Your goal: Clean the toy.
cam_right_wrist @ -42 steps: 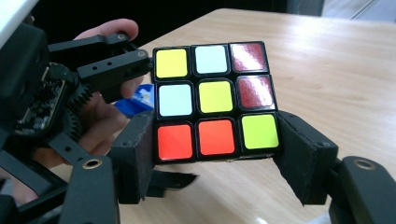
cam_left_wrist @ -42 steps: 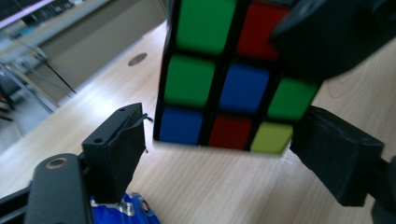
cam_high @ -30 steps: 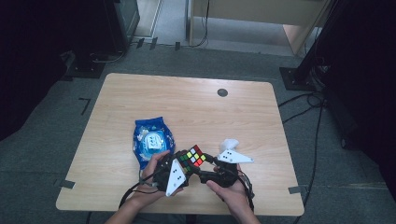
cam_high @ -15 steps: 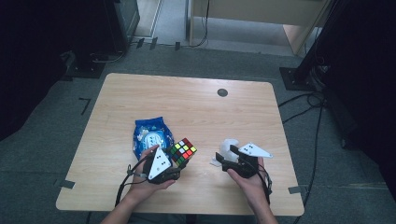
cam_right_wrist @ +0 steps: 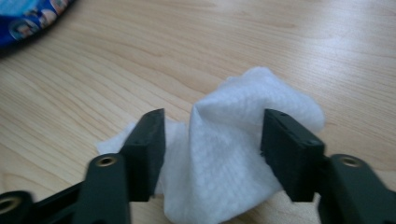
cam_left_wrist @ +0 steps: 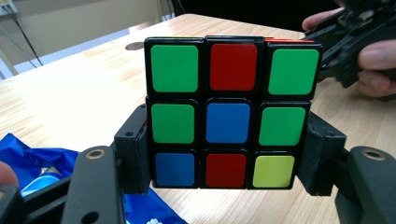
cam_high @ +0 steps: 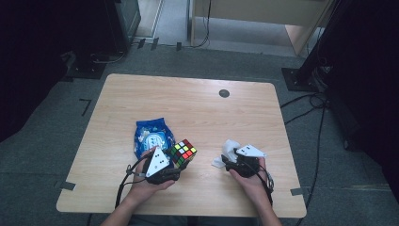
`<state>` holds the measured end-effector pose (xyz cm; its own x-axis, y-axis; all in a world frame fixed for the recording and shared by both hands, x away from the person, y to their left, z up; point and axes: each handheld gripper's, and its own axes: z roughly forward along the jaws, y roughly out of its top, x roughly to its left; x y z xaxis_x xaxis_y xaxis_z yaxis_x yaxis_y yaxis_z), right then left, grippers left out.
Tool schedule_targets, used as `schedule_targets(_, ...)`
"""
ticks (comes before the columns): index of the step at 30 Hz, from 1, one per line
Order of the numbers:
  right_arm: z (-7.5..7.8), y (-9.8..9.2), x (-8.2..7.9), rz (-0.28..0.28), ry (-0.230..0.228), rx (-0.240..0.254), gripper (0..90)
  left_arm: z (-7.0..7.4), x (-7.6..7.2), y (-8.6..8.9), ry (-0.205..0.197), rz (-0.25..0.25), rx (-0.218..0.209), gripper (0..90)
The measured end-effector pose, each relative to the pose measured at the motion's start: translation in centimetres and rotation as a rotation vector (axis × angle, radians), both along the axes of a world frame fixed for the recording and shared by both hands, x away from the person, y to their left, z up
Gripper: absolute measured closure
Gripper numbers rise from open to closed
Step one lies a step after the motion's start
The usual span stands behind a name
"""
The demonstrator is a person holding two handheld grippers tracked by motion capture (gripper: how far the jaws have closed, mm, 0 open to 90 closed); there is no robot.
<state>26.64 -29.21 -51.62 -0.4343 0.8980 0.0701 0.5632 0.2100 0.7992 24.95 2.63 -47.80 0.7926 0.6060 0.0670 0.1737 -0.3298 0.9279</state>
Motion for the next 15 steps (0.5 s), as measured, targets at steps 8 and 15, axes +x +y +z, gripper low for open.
schedule_targets(8, -0.1, 0.0, -0.2, -0.009, 0.026, -0.053, 84.4, 0.0, 0.2, 0.2, 0.021, -0.008, -0.017, 33.9)
schedule_targets(15, 2.8, 0.8, -1.8, 0.041, -0.103, 0.058, 87.9, -0.1, 0.1, 0.0, 0.035, -0.018, -0.017, 33.9)
